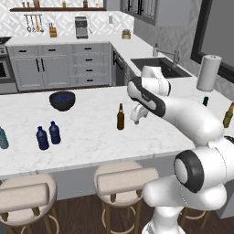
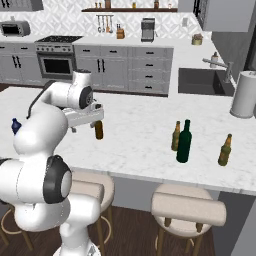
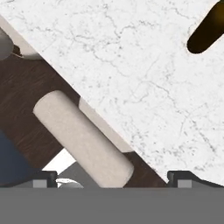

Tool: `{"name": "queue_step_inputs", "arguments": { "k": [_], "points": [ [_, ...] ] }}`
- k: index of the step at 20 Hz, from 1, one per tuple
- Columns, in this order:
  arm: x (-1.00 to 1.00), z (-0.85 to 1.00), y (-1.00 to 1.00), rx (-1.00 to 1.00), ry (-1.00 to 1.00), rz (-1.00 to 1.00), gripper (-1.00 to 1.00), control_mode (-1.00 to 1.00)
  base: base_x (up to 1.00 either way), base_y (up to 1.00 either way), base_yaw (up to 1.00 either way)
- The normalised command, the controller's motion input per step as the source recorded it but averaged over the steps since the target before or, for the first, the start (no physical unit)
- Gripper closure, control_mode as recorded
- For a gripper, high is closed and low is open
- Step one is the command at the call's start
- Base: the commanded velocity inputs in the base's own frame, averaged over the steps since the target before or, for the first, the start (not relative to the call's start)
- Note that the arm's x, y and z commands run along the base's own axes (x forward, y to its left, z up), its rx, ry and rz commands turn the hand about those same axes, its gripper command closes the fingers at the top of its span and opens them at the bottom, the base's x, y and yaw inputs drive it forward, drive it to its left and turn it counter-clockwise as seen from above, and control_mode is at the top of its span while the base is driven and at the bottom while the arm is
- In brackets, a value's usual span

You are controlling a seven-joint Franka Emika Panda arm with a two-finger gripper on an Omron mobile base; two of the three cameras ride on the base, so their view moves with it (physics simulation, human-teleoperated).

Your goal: Move the plastic bottles in the middle to the plastics group, and the glass bottles in the middle to the glass group.

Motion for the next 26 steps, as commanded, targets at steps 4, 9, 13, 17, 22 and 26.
{"name": "queue_step_inputs", "arguments": {
  "k": [4, 9, 13, 17, 22, 26],
  "points": [
    [0.31, 0.00, 0.57, 0.00, -0.03, -0.07, -1.00, -1.00, 0.00, 0.00, 0.00],
    [0.81, 0.00, 0.19, 0.00, 0.00, -0.27, -1.00, -1.00, 0.00, 0.00, 0.00],
    [0.16, 0.00, 0.00, 0.00, -0.04, -0.26, -1.00, -1.00, 0.00, 0.00, 0.00],
    [-0.09, 0.00, 0.00, 0.00, -0.08, -0.26, -1.00, -1.00, 0.00, 0.00, 0.00],
    [-0.14, 0.00, 0.00, 0.00, -0.16, -0.25, -1.00, -1.00, 0.00, 0.00, 0.00],
    [0.01, -0.01, 0.00, 0.00, -0.17, -0.25, -1.00, -1.00, 0.00, 0.00, 0.00]
  ]
}}
